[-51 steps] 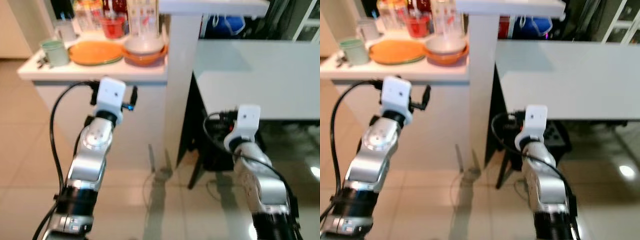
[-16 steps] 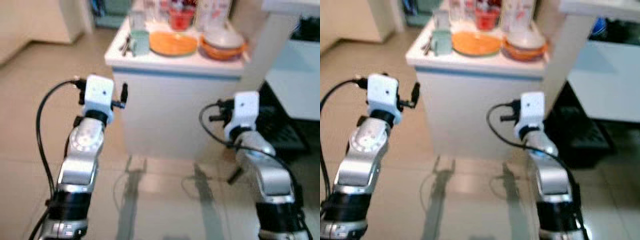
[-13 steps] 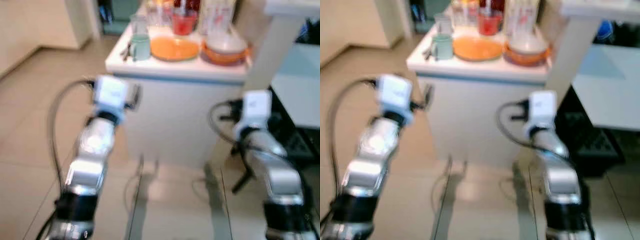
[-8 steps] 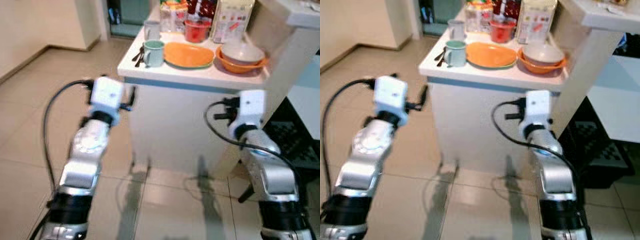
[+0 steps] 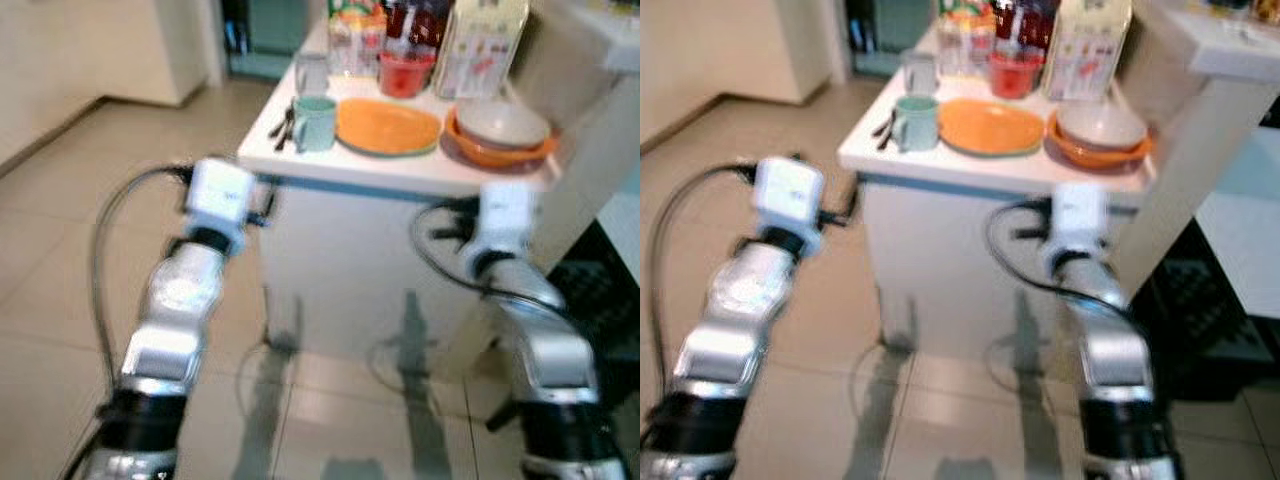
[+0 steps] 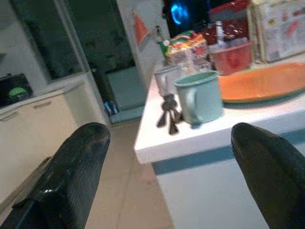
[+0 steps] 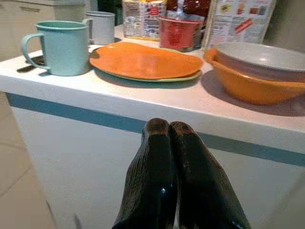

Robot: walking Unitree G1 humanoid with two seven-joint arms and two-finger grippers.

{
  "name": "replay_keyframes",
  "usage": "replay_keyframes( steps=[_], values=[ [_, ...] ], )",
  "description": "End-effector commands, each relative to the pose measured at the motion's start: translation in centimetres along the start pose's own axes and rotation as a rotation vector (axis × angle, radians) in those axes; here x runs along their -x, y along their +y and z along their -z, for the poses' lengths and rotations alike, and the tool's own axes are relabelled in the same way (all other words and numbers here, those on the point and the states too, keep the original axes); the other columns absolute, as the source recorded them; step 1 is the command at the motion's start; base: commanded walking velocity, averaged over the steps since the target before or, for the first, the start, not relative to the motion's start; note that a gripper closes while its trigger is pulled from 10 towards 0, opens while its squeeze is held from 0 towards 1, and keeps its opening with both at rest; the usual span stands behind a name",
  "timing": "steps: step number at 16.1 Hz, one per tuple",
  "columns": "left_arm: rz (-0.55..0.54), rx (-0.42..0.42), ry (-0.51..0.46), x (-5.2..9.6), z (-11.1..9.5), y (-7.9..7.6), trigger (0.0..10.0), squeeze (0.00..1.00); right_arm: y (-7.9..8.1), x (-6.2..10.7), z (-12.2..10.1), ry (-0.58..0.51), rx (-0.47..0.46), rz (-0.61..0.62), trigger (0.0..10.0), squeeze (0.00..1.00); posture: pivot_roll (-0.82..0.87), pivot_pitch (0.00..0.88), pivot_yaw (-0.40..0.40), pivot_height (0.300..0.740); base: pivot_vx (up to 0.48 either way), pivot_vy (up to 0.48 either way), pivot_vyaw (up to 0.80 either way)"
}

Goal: Setting the table

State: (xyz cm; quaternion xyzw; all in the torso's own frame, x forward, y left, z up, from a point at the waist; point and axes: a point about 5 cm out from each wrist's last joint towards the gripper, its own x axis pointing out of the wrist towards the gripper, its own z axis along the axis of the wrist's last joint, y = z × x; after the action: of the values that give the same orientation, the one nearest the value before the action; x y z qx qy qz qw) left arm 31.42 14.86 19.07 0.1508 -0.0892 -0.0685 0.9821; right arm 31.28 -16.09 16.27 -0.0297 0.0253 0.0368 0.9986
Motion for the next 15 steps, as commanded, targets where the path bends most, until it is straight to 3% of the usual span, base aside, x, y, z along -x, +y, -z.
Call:
replay_keyframes(
  steps=[1, 14, 15],
  values=[
    [0.037, 0.011, -0.020, -0.23, -0.64, -1.05, 10.0, 0.00, -1.26, 0.12, -0.35, -0.008, 0.009, 0.038, 10.0, 0.00, 0.00, 0.000, -0.031, 0.740, 0.371, 0.000, 0.00],
    [0.068, 0.007, -0.018, -0.14, -0.62, -1.44, 10.0, 0.00, -1.09, 0.42, 0.13, 0.013, -0.029, 0.037, 10.0, 0.00, 0.00, 0.000, -0.019, 0.740, 0.374, 0.000, 0.00],
    [0.067, 0.007, -0.017, -0.10, -0.59, -1.45, 10.0, 0.00, -1.04, 0.48, 0.10, 0.010, -0.029, 0.030, 10.0, 0.00, 0.00, 0.000, -0.020, 0.740, 0.375, 0.000, -0.78]
  ],
)
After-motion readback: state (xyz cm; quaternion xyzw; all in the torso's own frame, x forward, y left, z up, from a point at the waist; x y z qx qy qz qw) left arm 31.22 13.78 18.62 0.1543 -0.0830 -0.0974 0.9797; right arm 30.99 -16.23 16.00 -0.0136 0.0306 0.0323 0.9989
